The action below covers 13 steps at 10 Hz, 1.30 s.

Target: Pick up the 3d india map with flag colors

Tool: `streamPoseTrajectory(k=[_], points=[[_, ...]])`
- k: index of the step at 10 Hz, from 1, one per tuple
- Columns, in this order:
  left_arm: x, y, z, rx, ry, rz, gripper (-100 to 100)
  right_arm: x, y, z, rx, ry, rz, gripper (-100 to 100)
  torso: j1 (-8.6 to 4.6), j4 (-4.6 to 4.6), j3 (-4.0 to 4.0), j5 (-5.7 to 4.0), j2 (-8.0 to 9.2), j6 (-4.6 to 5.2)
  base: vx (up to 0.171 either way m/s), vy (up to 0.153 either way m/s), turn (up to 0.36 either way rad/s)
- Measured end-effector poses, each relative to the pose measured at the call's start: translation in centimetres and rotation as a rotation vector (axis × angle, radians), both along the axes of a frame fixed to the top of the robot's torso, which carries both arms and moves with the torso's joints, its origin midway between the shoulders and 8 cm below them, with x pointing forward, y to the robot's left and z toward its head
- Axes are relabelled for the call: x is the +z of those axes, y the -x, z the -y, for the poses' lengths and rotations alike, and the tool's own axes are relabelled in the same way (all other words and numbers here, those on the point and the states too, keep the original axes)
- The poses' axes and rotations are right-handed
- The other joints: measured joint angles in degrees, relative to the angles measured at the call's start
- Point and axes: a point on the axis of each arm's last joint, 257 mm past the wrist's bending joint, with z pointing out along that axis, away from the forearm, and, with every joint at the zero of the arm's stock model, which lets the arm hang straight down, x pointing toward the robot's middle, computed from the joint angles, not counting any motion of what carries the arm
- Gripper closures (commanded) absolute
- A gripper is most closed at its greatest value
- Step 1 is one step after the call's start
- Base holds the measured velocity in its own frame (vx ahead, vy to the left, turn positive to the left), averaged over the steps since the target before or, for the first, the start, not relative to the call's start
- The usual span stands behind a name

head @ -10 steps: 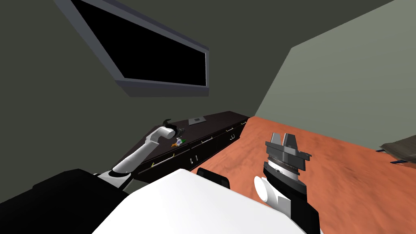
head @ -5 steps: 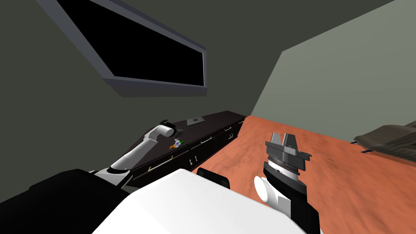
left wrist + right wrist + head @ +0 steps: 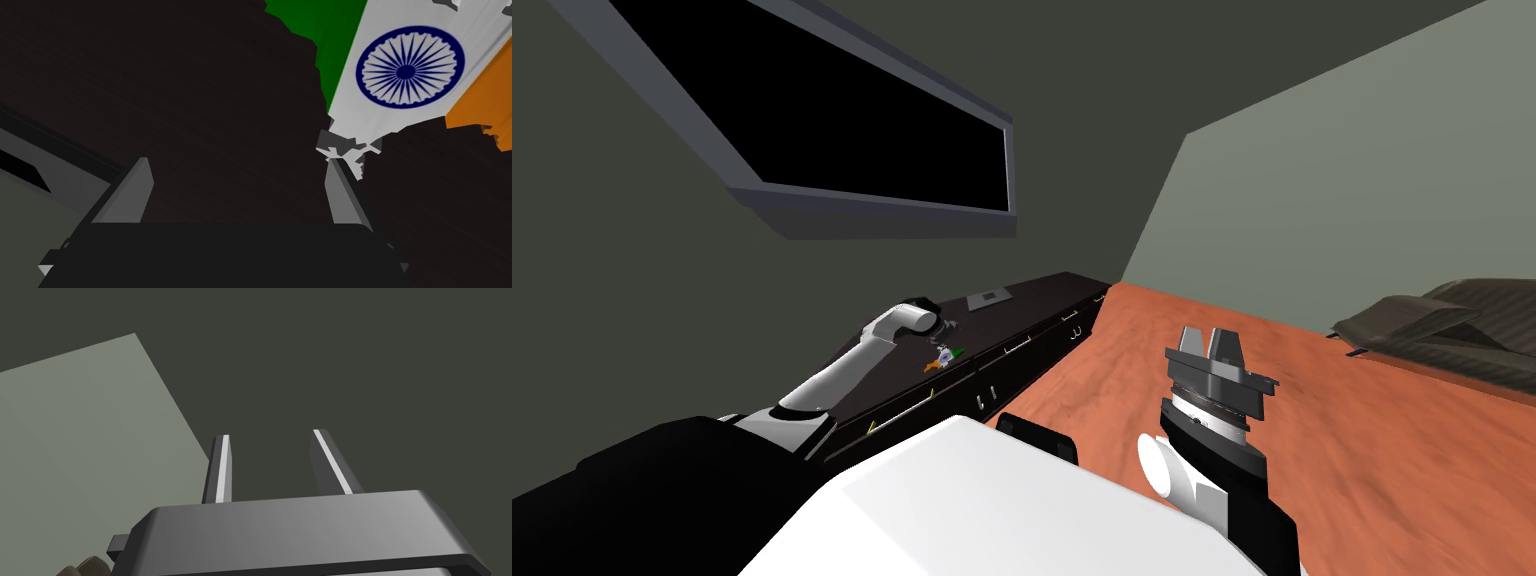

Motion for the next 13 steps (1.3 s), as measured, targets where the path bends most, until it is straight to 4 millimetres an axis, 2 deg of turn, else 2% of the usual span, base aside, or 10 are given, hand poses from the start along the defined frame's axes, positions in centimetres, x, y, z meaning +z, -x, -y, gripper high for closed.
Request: streamPoseTrajectory(k=[7,10,12,13], points=[[-0.5,4.0,-1.1,0.023,0.039,-0.183,-100,0.0,0.0,0.0,0.000,0.000,0.000,0,-0.02,0.00,-0.01,-0.01,-0.02,0.01,-0.008,0.021,-0.078],[-1.0,6.7,-1.1,0.035,0.075,-0.286,-100,0.0,0.0,0.0,0.000,0.000,0.000,0,0.02,0.00,0.00,0.01,0.00,-0.01,-0.010,0.028,-0.077],[-2.4,8.8,-0.8,0.044,0.110,-0.358,-100,0.0,0.0,0.0,0.000,0.000,0.000,0,0.01,0.00,-0.01,0.01,-0.02,-0.01,-0.004,0.017,-0.023],[-2.4,8.9,-0.8,0.043,0.111,-0.362,0,0.0,0.0,0.0,0.000,0.000,0.000,0,-0.04,0.00,-0.02,-0.01,-0.03,-0.01,0.000,0.000,0.000]])
